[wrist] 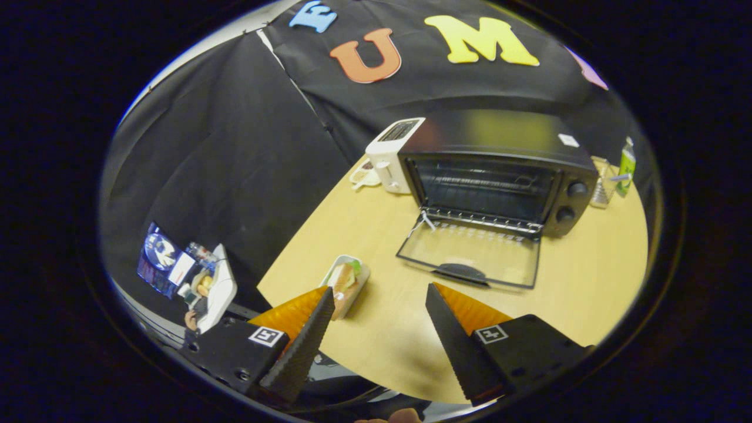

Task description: Open the toaster oven, put the food inside, and close the toaster oven door.

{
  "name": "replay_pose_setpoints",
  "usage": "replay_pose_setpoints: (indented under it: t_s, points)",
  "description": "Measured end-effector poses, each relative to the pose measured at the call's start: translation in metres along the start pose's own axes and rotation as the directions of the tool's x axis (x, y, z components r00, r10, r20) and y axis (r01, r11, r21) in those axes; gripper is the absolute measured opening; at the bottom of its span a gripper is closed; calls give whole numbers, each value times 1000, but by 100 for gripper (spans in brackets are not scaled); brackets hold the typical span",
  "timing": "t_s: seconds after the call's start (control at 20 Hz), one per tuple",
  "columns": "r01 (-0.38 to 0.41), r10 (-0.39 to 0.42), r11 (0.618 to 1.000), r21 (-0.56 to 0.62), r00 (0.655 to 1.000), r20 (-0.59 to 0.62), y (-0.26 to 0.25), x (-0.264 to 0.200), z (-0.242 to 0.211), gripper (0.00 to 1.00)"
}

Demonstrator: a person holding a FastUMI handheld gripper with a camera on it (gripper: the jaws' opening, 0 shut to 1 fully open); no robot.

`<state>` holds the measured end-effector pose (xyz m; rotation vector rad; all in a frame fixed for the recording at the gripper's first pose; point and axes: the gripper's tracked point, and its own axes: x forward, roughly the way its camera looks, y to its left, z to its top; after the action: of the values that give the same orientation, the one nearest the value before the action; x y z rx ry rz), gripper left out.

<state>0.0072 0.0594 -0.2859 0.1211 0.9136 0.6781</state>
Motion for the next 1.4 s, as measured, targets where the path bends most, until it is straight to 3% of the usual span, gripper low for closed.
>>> replay_pose_setpoints:
  t_s: [0.3, 0.5, 0.75, 0.85, 1.0, 1.15, 1.4]
  points:
    - [-149, 197, 957, 248, 964, -181, 36, 79, -41, 100]
    - [-159, 258, 913, 376, 939, -229, 43, 117, -57, 96]
    - [-142, 275, 892, 430, 925, -263, 44, 145, -67, 84]
    - [-143, 290, 876, 461, 919, -266, 48, 147, -66, 73]
    - [-138, 287, 878, 458, 919, -272, 53, 147, -63, 43]
    - [-155, 285, 890, 429, 923, -259, 60, 132, -54, 38]
    - [-220, 327, 874, 434, 926, -189, 77, 87, -25, 37]
